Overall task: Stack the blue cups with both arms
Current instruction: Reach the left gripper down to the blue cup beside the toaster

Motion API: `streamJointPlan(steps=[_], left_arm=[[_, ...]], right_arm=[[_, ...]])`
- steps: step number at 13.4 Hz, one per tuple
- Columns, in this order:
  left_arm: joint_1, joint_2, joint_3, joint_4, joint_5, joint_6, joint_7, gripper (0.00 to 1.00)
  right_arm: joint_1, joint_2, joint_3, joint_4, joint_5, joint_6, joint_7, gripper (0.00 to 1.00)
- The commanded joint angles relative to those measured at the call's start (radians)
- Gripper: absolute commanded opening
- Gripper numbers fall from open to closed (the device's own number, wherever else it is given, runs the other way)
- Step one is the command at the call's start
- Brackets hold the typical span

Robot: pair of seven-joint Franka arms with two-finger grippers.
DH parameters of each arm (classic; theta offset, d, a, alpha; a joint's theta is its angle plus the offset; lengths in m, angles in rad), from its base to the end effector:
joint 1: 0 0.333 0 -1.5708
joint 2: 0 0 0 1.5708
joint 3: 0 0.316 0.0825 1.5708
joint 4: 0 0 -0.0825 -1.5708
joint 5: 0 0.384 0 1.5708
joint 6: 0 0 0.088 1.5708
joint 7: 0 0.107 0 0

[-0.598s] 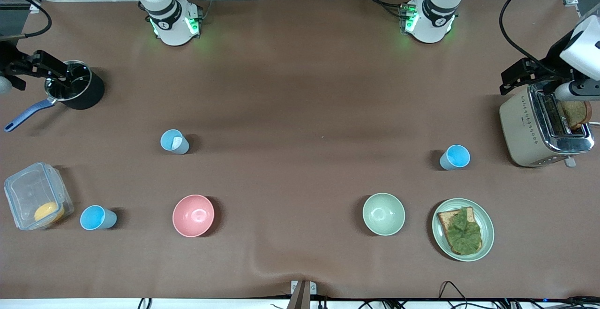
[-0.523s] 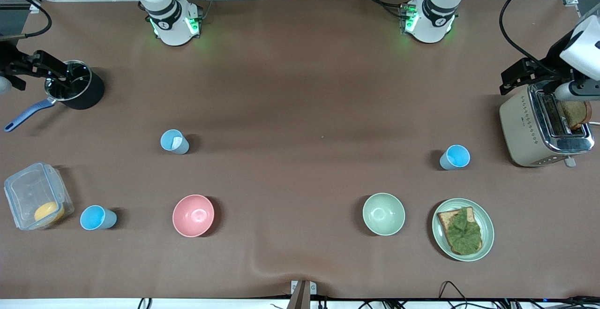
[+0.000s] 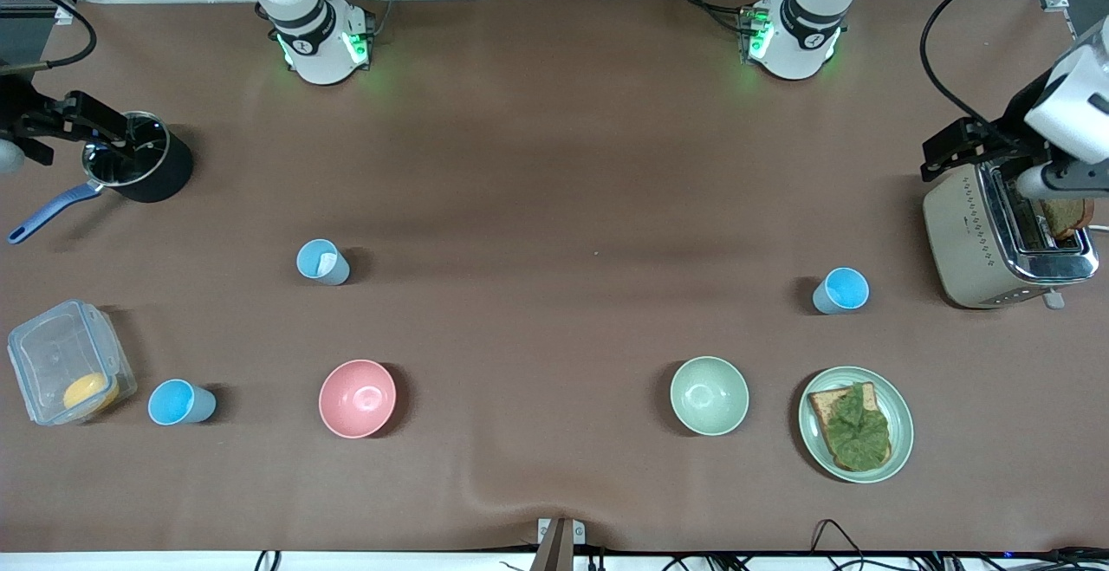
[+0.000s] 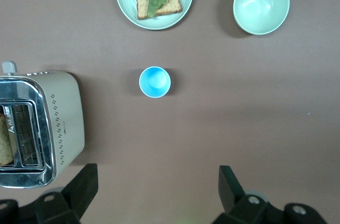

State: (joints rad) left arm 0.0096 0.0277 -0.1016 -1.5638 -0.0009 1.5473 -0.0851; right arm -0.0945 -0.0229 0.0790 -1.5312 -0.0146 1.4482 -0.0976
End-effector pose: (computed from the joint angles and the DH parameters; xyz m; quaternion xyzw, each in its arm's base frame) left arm 0.5577 -0.0507 0.6104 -0.9997 0.0035 0.0221 0.0001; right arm 0.5347 -0.0094 0.6450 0.9987 0.0403 -0.0305 0.0065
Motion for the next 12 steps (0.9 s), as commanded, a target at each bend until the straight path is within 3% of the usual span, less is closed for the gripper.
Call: streamJointPlan(steps=[1,7,12], left_arm=[[0.007,0.063,-0.007,-0.001,0.062,0.013,-0.001,1.0],[0.032,0.092,-0.009,-0.231,0.082,0.301,0.001,1.0],[0.052,0.141,-0.007,-0.341,0.091,0.494,0.001,1.0]], right_arm=[[-0.005,0.004,-0.002,0.016,0.022,-0.019,0.003,1.0],[0.001,0.004,0.001,0.017,0.028,-0.023,0.006,1.0],[0.001,0.003,0.001,0.017,0.028,-0.025,0.006,1.0]])
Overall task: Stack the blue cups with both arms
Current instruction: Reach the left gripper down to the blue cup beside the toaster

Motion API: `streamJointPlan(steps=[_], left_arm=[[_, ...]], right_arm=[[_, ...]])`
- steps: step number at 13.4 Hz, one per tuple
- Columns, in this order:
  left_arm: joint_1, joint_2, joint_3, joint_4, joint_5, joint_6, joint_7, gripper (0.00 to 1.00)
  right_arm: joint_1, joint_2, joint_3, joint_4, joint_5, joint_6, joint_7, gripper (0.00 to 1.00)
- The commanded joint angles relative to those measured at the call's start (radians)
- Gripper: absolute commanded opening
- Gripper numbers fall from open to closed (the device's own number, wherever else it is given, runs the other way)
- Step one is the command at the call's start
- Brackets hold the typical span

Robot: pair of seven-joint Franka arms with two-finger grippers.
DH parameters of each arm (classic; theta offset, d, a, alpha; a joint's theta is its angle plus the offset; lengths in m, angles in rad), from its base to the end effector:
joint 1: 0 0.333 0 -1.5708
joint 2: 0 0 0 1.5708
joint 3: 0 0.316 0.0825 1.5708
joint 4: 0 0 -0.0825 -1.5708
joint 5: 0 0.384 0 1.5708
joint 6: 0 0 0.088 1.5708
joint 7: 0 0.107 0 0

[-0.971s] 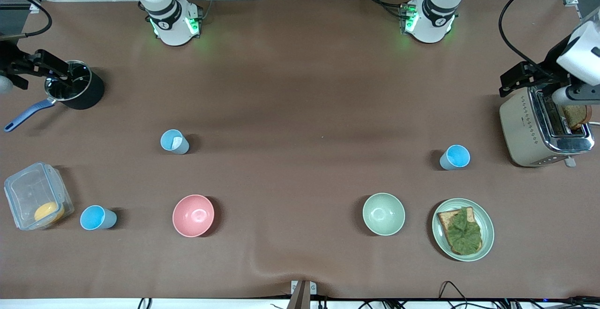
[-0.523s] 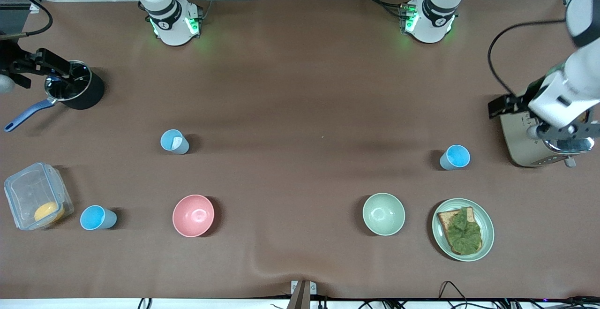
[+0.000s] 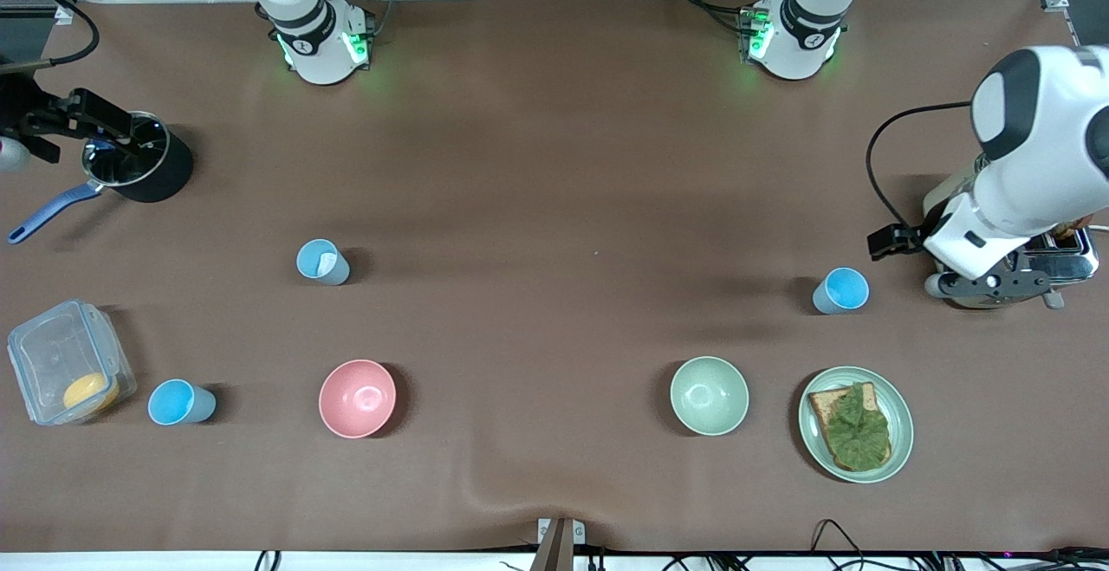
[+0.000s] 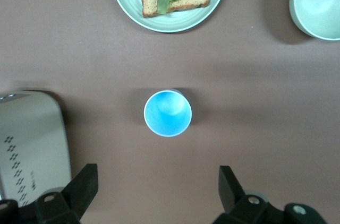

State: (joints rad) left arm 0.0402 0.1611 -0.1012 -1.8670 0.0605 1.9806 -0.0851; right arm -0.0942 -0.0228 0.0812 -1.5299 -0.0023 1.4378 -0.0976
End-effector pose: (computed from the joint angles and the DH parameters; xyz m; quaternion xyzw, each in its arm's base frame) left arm 0.5951 -0.0302 0.4256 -0.9995 0.0002 0.0218 0.0210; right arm 0.5336 -0.0066 0.6447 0.9985 0.0421 -0.0347 0.0001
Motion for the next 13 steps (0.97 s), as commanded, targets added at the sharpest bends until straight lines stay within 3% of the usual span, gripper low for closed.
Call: streamJointPlan(steps=[1,5,9,13], left_arm=[[0.021,0.021,-0.008,-0.041,0.045,0.073,0.001,1.0],[0.033,0.078,-0.009,-0.053,0.055,0.148,-0.001,1.0],[0.043,0.097,-0.009,-0.139,0.055,0.274,-0.004,1.0],[0.067,0.143,-0.009,-0.142,0.055,0.305,-0.001,1.0]], right_arm=[[0.001,0.003,-0.001,0.016,0.016,-0.016,0.006,1.0],[0.001,0.003,-0.001,0.016,0.016,-0.022,0.004,1.0],[0.001,0.003,-0.001,0.016,0.016,-0.022,0.004,1.0],[0.002,0.001,0.0,0.016,0.016,-0.022,0.006,1.0]])
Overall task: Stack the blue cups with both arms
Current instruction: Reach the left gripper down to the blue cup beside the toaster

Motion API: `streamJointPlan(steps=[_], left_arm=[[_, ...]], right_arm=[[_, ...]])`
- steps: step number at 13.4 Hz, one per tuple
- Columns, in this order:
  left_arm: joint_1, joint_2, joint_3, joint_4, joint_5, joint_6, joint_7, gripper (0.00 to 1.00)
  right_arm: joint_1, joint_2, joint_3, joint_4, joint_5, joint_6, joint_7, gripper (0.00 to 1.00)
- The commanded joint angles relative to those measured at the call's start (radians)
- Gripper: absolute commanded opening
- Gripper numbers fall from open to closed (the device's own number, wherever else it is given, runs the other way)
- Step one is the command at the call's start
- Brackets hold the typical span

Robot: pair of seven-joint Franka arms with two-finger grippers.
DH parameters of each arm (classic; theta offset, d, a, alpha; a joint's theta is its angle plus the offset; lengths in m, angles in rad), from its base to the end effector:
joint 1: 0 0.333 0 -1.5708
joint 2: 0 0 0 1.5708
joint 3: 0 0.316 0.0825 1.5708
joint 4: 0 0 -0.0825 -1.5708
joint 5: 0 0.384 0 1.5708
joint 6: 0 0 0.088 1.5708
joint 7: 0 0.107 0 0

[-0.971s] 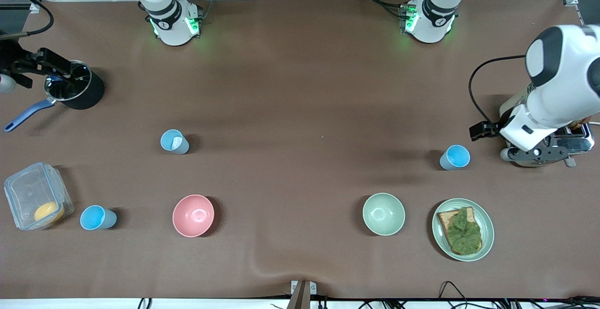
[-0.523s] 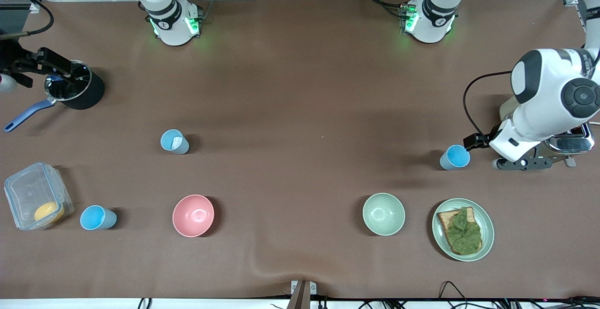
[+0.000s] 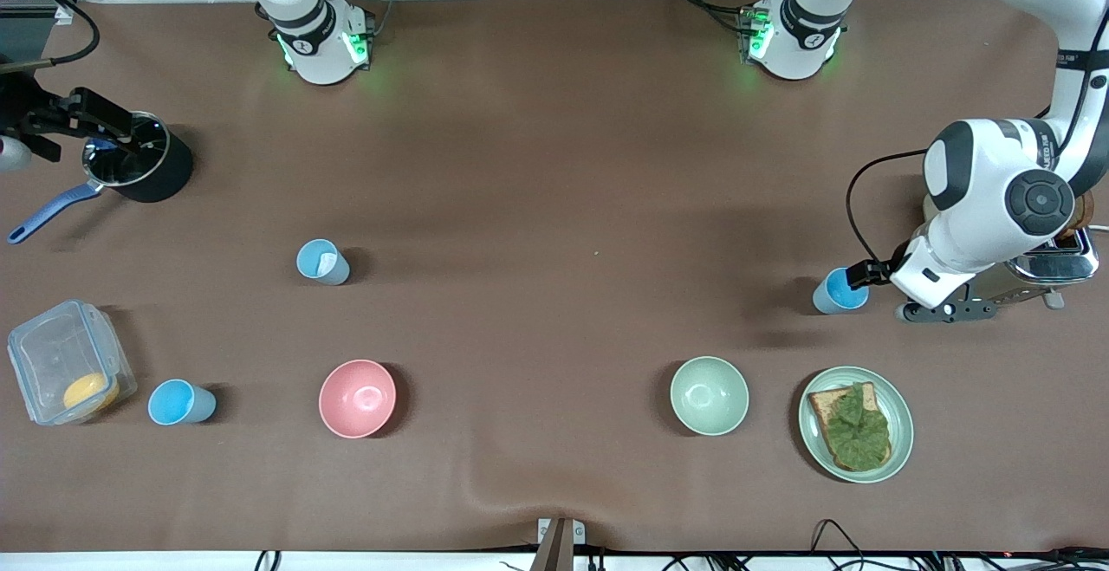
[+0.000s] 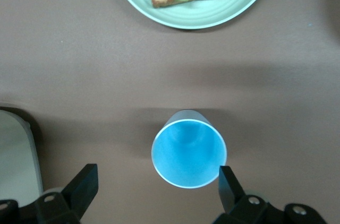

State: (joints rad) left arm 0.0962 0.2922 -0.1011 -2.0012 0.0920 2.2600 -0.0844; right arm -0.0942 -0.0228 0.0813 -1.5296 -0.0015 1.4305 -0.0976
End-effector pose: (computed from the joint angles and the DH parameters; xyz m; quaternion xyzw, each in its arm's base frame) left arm 0.5971 0.0014 0.3108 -0.9996 -0.0118 0.0147 0.0211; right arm 0.5328 -0.0065 0.6443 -0.9984 -0.0422 0.0382 0.0004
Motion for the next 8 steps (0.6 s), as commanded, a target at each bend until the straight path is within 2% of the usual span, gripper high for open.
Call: streamJointPlan(steps=[1,5,8], left_arm=[[0.013,0.022,-0.011,-0.01,0.023,0.033,-0.001,1.0],[0.014,0.047,-0.009,-0.057,0.023,0.119,-0.001,1.0],[0.023,0.082,-0.009,-0.056,0.023,0.153,-0.001,1.0]], right_arm=[[0.002,0.001,0.0,0.016,0.015,-0.015,0.006,1.0],[0.001,0.001,0.0,0.016,0.015,-0.021,0.009,1.0],[0.004,0.0,0.002,0.016,0.015,-0.021,0.009,1.0]])
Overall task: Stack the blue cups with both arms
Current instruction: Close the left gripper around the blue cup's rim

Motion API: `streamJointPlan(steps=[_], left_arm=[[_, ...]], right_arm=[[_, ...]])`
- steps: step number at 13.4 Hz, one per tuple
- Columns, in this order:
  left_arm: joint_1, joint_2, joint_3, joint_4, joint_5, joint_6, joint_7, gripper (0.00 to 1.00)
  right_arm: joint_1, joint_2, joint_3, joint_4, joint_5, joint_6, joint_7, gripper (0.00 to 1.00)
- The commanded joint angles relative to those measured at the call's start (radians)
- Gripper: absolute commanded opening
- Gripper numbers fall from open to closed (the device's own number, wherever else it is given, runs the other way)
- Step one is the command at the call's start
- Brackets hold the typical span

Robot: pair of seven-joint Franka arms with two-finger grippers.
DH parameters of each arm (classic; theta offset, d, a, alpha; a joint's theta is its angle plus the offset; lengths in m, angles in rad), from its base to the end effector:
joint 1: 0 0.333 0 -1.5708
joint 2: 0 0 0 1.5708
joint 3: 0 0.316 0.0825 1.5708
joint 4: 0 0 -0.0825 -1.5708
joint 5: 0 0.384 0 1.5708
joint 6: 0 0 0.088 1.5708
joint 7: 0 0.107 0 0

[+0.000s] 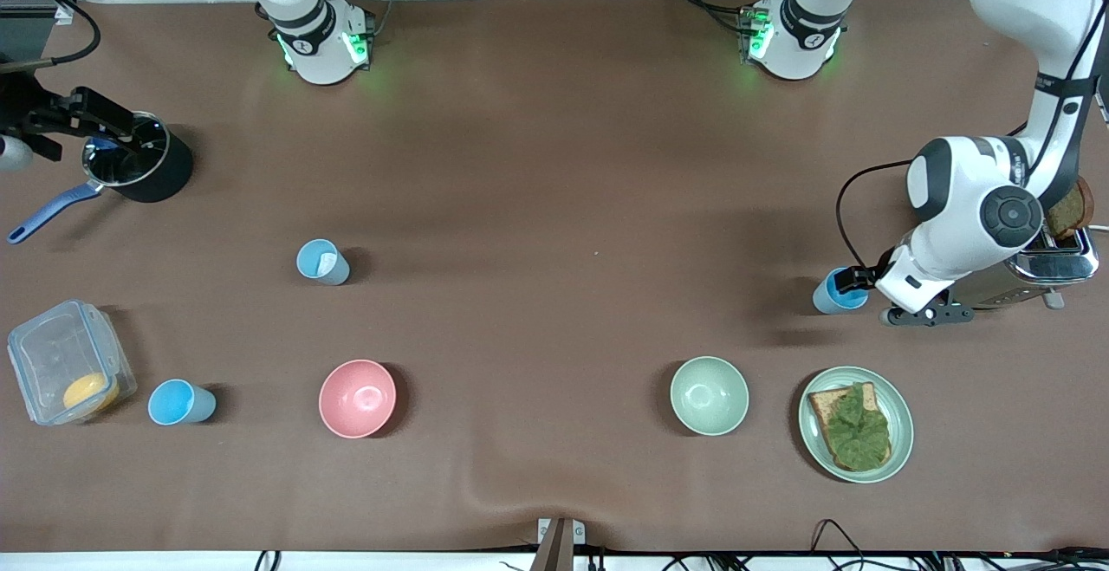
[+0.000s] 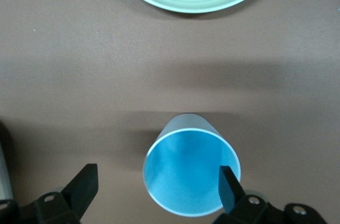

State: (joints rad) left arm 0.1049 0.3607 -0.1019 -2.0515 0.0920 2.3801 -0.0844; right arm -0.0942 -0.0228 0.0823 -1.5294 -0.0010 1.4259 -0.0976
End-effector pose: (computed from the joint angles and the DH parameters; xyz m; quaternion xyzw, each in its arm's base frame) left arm 0.5908 0.0039 0.2595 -0.9997 -0.0129 0.0141 0.0138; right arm 0.5323 -0.0059 0.6440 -0.9983 -0.0427 0.0404 0.0008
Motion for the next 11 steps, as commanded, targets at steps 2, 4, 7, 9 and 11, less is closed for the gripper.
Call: streamJointPlan(steps=[2,4,7,9,11], left_arm=[[0.015,0.02,-0.009,-0.007,0.023,0.044,-0.002,1.0],[0.019,0.026,-0.009,-0.009,0.023,0.044,-0.003,1.0],[0.021,0.029,-0.01,-0.009,0.023,0.044,-0.002,0.83],[0.019,0.03,-0.009,-0.007,0.023,0.044,0.003,0.36],[0.018,0.038,-0.01,-0.006,0.023,0.048,0.002,0.0]], right_arm=[[0.005,0.001,0.002,0.017,0.015,-0.016,0.009,1.0],[0.01,0.0,0.002,0.017,0.015,-0.016,0.01,1.0],[0.011,0.0,0.002,0.017,0.015,-0.016,0.01,1.0],[0.013,0.0,0.004,0.017,0.015,-0.016,0.01,1.0],[0.013,-0.002,0.002,0.017,0.015,-0.016,0.01,1.0]])
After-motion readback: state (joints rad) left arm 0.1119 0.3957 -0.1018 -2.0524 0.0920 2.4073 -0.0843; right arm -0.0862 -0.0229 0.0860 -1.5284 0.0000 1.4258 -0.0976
